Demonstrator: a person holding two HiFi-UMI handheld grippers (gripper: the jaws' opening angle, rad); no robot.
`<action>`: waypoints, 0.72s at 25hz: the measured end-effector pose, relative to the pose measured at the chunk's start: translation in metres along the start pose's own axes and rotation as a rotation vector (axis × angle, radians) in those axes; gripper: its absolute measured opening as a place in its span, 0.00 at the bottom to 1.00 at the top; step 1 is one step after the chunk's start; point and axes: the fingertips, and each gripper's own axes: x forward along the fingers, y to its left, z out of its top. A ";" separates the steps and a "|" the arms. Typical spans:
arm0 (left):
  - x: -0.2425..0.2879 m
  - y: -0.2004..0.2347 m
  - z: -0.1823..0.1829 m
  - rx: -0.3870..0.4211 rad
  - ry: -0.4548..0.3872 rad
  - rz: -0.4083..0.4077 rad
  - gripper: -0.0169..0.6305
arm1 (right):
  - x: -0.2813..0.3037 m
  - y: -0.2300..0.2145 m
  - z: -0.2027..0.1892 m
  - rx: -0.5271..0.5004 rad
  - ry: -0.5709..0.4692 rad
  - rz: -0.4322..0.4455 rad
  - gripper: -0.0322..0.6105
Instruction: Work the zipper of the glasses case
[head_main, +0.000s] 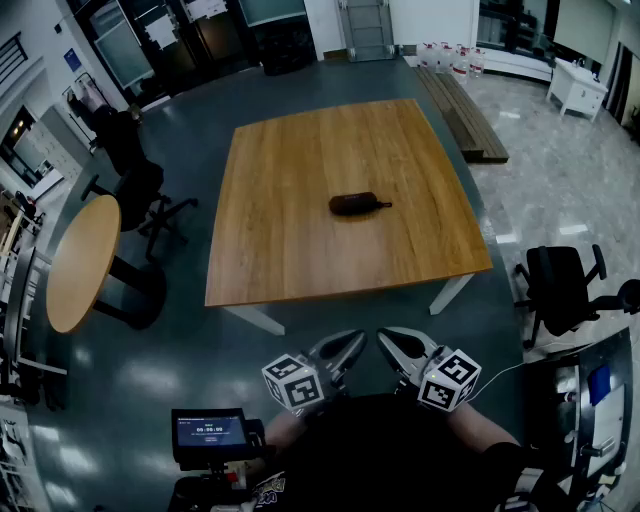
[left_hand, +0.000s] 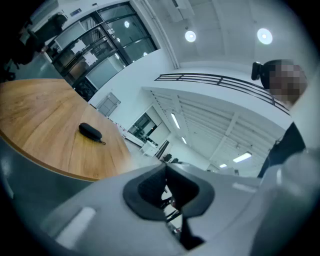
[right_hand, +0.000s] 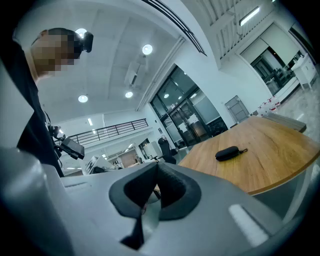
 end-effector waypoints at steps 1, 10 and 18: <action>0.001 0.000 0.000 -0.002 -0.001 0.000 0.03 | -0.001 -0.001 0.000 -0.001 0.000 0.000 0.06; 0.004 -0.003 -0.003 -0.004 -0.001 0.002 0.03 | -0.004 -0.001 0.002 -0.018 0.003 0.001 0.06; 0.009 -0.003 -0.009 -0.016 0.004 0.009 0.03 | -0.013 -0.007 0.006 0.001 -0.020 0.011 0.06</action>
